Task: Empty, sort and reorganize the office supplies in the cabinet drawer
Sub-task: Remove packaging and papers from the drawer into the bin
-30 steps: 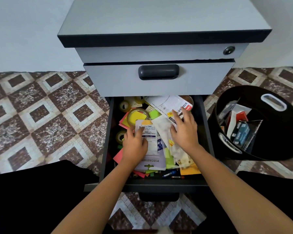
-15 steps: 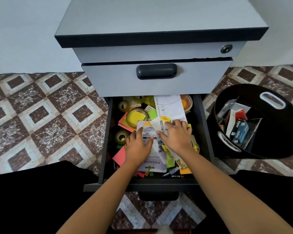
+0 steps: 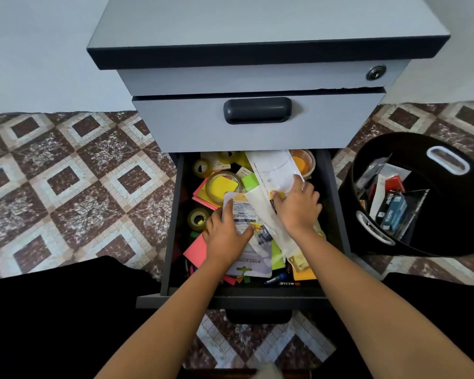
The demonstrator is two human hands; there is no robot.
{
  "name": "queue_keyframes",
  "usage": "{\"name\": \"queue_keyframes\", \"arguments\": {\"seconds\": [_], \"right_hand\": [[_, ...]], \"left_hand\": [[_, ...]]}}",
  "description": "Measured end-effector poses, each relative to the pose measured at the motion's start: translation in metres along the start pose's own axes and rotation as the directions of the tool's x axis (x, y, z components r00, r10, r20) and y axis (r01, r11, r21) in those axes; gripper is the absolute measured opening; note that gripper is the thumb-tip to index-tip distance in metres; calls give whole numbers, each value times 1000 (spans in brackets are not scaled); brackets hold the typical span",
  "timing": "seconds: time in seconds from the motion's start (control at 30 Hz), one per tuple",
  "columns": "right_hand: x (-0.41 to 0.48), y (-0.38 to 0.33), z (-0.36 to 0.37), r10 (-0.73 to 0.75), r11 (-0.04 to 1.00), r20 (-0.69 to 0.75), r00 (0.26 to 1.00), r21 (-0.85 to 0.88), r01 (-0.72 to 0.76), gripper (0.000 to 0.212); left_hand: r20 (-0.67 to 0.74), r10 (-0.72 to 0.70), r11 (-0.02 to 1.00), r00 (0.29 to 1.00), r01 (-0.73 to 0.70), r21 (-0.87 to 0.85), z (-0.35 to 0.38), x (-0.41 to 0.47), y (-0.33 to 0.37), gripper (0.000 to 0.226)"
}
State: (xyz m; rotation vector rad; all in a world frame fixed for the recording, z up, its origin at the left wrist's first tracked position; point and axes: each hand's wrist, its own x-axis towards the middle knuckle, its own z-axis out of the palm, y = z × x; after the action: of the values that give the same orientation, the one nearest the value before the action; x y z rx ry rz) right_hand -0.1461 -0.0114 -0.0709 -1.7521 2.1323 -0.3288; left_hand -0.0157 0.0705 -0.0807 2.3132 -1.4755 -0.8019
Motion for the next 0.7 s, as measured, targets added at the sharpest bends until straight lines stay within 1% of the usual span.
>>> {"name": "queue_keyframes", "arguments": {"seconds": [0.07,0.13,0.23,0.27,0.33,0.4,0.43,0.57,0.63,0.7], "right_hand": [[3,-1,0,26,999,26,999,17,-27,71],[6,-1,0,43,999,35,998,25,-44,74],[11,7,0,27,999,21,999,-43,-26,76],[13,8,-1,26,999,23,999,-46,-25,74],[14,9,-4,18,999,35,999,-44,-17,64],[14,7,-8,0,999,33,999,-42,1,53],[15,7,-9,0,1000,44,999,-6,0,50],[17,13,-20,-10,959,95,995,282,-17,37],[16,19,-29,-27,921,118,993,389,-21,32],[11,24,-39,-11,863,195,981,497,-89,29]], "left_hand": [[3,-7,1000,1000,7,-18,-2,0,0,74],[13,-19,1000,1000,20,-25,-3,1,-1,72],[34,-12,1000,999,13,-28,-5,4,-4,71],[40,-9,1000,999,10,-24,-6,5,-6,71],[52,1,1000,999,1,-30,-8,9,-8,70],[54,24,996,998,-20,-88,-9,12,-11,68],[51,38,992,998,-31,-120,-10,13,-12,67],[54,54,980,997,-42,-195,-14,13,-14,65],[60,12,968,998,4,-250,-17,14,-14,62],[51,-47,949,998,60,-309,-19,16,-14,60]]}}
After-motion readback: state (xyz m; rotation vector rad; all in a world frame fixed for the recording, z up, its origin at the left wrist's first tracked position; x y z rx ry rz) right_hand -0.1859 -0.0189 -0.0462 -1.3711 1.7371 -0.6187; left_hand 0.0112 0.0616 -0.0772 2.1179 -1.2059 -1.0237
